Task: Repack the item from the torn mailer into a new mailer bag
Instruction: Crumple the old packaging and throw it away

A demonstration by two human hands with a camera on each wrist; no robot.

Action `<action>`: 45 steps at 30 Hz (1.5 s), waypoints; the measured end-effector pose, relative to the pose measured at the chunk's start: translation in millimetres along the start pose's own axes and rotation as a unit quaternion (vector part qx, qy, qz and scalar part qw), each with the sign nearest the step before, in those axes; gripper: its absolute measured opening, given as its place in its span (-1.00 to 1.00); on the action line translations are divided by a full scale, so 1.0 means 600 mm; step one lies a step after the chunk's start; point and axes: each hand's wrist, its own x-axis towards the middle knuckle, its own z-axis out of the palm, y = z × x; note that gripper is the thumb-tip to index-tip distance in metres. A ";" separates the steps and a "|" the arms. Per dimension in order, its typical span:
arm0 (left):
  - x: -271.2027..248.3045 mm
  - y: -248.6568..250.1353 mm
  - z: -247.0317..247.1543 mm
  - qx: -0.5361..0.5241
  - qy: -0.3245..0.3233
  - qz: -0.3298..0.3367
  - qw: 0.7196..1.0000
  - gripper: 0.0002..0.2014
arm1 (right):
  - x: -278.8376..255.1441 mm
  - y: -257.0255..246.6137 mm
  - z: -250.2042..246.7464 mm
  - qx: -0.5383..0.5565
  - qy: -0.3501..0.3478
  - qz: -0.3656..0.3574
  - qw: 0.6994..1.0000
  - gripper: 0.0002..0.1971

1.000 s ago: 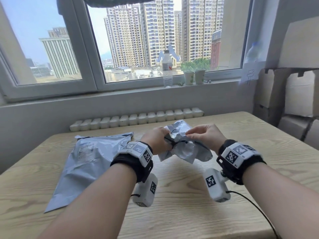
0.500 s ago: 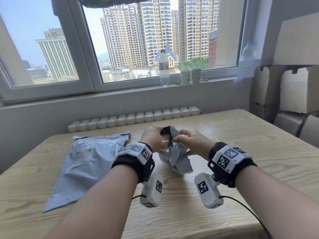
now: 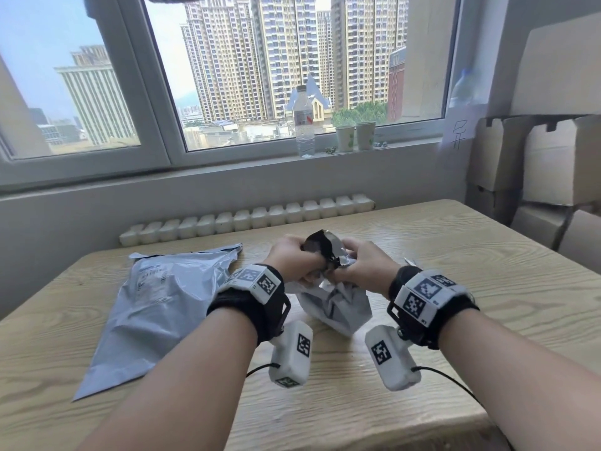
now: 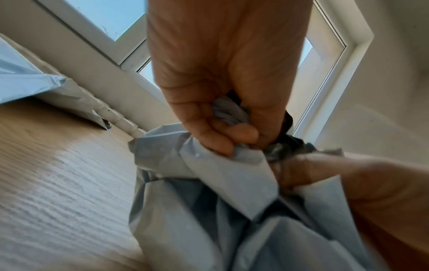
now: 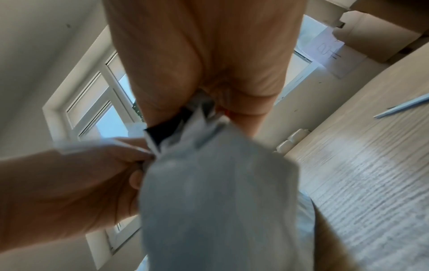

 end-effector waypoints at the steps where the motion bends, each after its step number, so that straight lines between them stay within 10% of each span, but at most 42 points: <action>1: 0.000 0.003 -0.001 -0.029 -0.016 -0.003 0.999 -0.90 | 0.001 0.004 -0.004 -0.006 0.020 -0.001 1.000 -0.65; 6: -0.005 0.020 -0.016 -0.197 -0.160 -0.033 0.967 -0.94 | -0.014 0.023 -0.046 -0.004 0.111 0.021 0.994 -0.70; 11: 0.011 0.039 0.018 -0.027 -0.011 0.065 0.997 -0.69 | -0.055 0.011 -0.084 0.063 0.165 0.019 0.984 -0.77; 22: -0.016 0.171 0.148 -0.272 -0.312 0.047 0.909 -0.46 | -0.163 -0.023 -0.174 0.061 0.271 -0.022 0.960 -0.69; 27: -0.034 0.221 0.221 -0.248 -0.297 0.078 0.919 -0.78 | -0.219 -0.003 -0.232 -0.013 0.283 0.010 0.959 -0.68; 38: -0.026 0.265 0.396 -0.195 -0.241 0.093 0.946 -0.62 | -0.331 0.054 -0.345 -0.069 0.295 0.104 0.947 -0.66; 42: -0.033 0.289 0.456 -0.170 -0.262 0.104 0.944 -0.65 | -0.382 0.074 -0.392 0.002 0.412 0.078 0.908 -0.79; 45: -0.042 0.302 0.503 -0.153 -0.267 0.115 0.944 -0.70 | -0.417 0.098 -0.415 -0.033 0.383 0.142 0.912 -0.53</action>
